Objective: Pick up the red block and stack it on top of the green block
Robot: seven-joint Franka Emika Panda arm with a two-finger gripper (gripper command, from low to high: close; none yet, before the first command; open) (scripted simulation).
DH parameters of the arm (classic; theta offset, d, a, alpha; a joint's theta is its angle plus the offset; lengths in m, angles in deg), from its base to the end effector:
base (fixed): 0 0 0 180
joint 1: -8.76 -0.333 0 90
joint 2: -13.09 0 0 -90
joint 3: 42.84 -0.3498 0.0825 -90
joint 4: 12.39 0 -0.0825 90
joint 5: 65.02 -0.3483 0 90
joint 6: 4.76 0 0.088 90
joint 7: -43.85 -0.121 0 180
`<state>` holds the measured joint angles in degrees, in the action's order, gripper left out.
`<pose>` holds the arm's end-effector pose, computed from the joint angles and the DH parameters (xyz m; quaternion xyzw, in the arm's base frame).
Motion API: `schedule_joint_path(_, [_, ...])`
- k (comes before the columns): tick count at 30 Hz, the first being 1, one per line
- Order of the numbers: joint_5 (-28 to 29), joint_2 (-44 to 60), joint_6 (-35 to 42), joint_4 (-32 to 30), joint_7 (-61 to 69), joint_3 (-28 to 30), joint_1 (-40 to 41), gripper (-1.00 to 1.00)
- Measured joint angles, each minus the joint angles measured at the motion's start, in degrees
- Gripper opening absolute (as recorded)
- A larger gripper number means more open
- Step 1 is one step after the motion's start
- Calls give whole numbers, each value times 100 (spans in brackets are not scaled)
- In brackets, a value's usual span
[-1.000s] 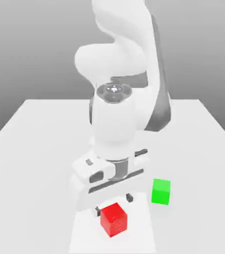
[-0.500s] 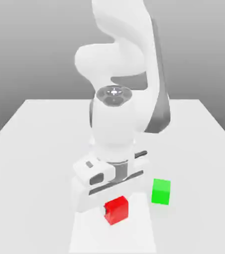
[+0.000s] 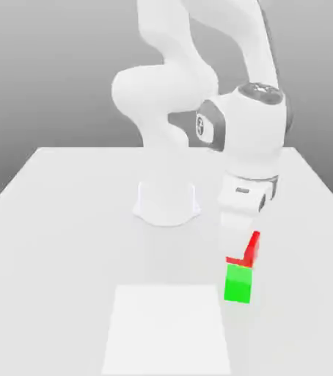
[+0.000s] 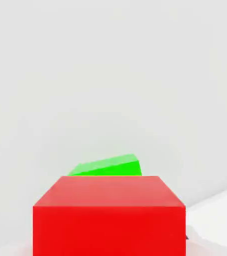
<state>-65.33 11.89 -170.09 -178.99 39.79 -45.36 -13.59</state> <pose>0.3001 0.1387 0.2471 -0.9840 -0.1780 0.0007 0.0001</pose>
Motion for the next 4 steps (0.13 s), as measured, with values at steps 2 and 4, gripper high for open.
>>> schedule_joint_path(2, [34,185,-178,7,-23,-21,43,100])
schedule_joint_path(4, [34,185,-178,7,-23,-21,53,100])
